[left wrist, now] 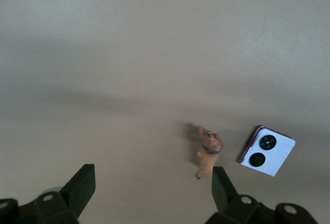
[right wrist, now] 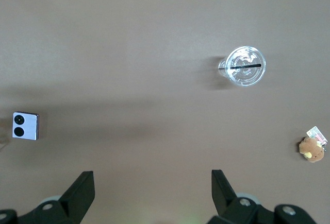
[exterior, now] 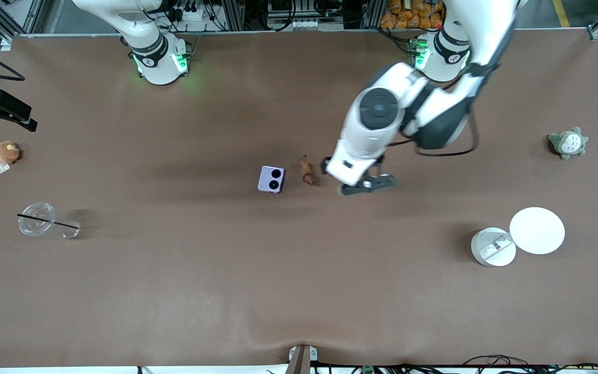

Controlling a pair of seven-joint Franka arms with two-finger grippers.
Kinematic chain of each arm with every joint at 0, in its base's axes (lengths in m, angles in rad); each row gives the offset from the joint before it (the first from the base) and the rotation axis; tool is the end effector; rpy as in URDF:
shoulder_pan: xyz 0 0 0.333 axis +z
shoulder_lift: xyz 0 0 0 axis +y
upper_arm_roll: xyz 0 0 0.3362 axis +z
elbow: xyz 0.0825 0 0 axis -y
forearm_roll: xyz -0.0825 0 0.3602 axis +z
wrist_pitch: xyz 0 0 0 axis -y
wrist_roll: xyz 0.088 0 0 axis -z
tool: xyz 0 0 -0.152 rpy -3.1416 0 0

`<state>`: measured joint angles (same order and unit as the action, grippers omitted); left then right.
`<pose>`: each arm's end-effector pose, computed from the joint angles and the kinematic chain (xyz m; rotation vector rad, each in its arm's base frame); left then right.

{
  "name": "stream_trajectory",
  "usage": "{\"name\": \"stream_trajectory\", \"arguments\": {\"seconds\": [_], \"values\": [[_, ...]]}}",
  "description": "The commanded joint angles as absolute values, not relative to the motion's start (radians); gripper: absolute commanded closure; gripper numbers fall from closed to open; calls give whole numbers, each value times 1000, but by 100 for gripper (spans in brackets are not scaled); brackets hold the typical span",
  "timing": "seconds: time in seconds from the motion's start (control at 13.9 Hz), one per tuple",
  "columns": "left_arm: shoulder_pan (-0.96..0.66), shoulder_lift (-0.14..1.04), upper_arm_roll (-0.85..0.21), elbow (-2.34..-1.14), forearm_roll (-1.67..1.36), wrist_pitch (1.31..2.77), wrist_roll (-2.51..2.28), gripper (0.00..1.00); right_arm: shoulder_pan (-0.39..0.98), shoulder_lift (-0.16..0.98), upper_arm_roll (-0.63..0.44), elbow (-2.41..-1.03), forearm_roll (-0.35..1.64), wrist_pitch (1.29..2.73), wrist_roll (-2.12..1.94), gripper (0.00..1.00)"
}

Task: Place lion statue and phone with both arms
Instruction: 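Reach the left gripper down to the lion figurine and grasp it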

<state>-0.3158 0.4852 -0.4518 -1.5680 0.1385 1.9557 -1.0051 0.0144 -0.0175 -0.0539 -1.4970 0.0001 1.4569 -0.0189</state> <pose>0.5095 -0.4194 0.3632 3.1055 0.3476 -0.1426 0.5119 -0.0205 0.6316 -3.1395 0.0323 0.0355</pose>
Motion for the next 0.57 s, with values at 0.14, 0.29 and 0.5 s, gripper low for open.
{"name": "stream_trajectory", "arguments": {"seconds": [0.14,0.29,0.5], "values": [[-419,630,-439,-1532,216,2089,-1155,0,-3,-11,-48,-1480,20,1442,-35,0],[-455,684,-428,-1532,270,2163,-1241,0,-3,-11,-48,-1482,20,1442,-35,0],[-477,733,-419,-1532,321,2200,-1292,0,-5,-11,-48,-1480,20,1442,-35,0]]}}
